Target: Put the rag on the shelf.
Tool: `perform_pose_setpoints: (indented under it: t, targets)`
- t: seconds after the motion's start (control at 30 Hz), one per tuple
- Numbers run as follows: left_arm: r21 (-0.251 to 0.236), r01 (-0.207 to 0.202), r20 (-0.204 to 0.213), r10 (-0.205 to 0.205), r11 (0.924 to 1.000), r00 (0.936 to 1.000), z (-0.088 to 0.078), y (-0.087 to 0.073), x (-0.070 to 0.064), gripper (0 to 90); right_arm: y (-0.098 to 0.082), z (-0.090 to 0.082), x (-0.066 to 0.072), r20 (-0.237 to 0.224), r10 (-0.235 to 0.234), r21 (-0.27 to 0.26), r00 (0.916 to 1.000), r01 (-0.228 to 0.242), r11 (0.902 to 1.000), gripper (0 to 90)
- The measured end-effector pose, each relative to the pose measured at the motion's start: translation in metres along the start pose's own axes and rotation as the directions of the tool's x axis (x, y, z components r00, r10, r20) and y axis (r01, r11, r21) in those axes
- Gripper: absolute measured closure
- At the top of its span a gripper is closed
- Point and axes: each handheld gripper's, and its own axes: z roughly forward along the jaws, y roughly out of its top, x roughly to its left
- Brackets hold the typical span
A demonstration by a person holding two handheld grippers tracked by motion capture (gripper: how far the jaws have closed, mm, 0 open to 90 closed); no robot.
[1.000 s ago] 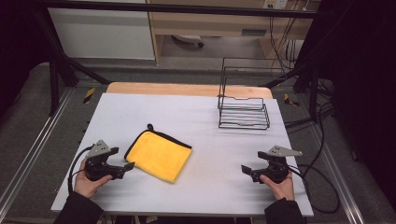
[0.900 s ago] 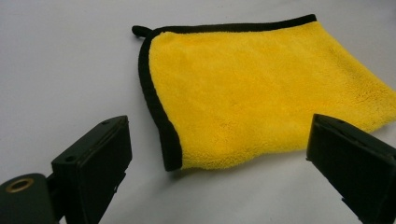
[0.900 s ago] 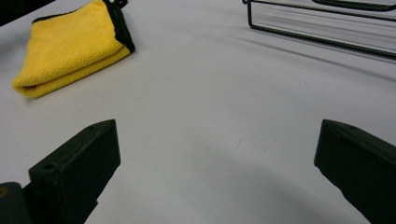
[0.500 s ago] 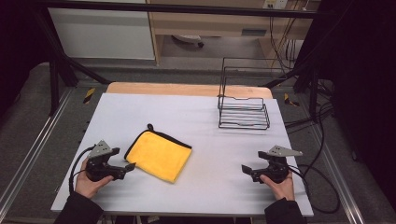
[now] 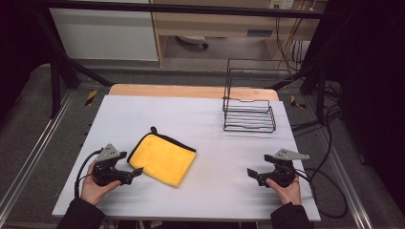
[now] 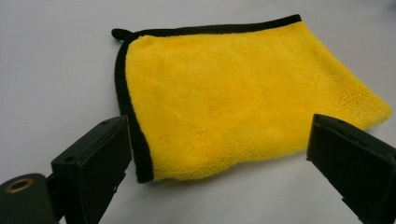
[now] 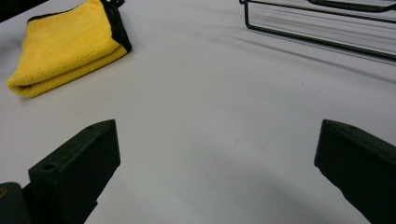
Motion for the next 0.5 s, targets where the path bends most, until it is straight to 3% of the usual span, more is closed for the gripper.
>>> perform_pose_setpoints:
  t: [0.5]
  targets:
    - [0.051, -0.044, 0.045, 0.042, 0.9977, 0.9981, 0.023, 0.015, -0.039, 9.5, 0.0, 0.001, 0.001, 0.002, -0.008, 0.003, 1.0, 0.008, 1.0, 0.8]
